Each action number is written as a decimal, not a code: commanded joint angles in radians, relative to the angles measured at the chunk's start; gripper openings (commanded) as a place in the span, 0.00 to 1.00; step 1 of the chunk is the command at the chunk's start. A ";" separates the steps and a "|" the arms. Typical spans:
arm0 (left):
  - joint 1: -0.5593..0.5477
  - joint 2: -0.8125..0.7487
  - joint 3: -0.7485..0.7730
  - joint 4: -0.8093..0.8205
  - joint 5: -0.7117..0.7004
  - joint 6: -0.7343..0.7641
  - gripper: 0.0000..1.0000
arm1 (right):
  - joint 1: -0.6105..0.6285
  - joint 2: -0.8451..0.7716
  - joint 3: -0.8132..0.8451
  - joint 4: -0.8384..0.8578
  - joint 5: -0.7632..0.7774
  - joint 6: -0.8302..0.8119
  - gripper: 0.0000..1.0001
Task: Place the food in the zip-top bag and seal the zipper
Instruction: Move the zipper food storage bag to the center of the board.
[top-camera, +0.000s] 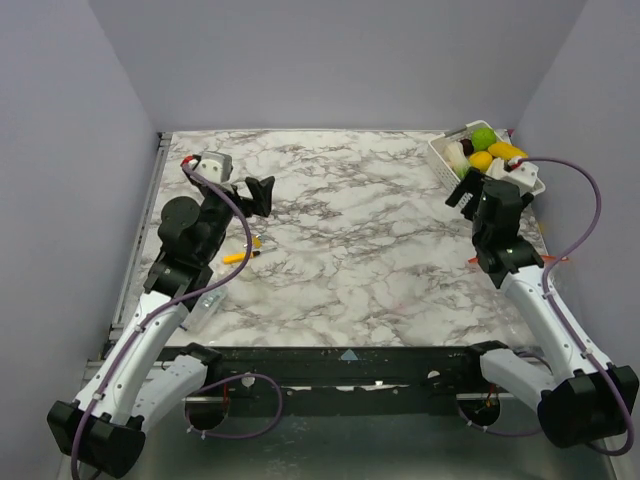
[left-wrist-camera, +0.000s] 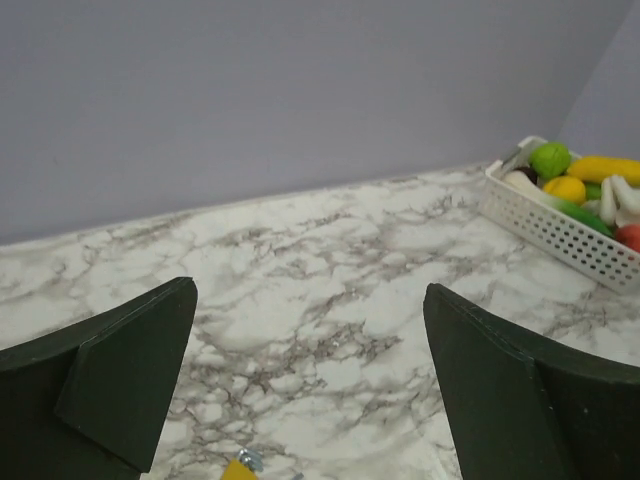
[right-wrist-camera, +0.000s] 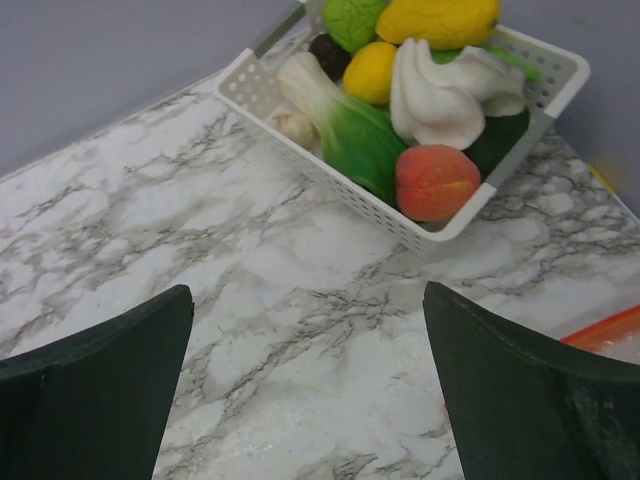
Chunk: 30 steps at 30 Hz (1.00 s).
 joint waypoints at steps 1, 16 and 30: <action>-0.011 0.006 -0.017 -0.046 0.046 -0.035 0.99 | 0.001 -0.008 0.005 -0.131 0.244 0.111 1.00; -0.019 0.032 -0.022 -0.030 0.088 -0.098 0.99 | -0.210 0.155 -0.099 -0.454 0.312 0.664 1.00; -0.019 0.075 0.000 -0.042 0.159 -0.143 0.99 | -0.386 0.300 -0.194 -0.178 -0.269 0.406 1.00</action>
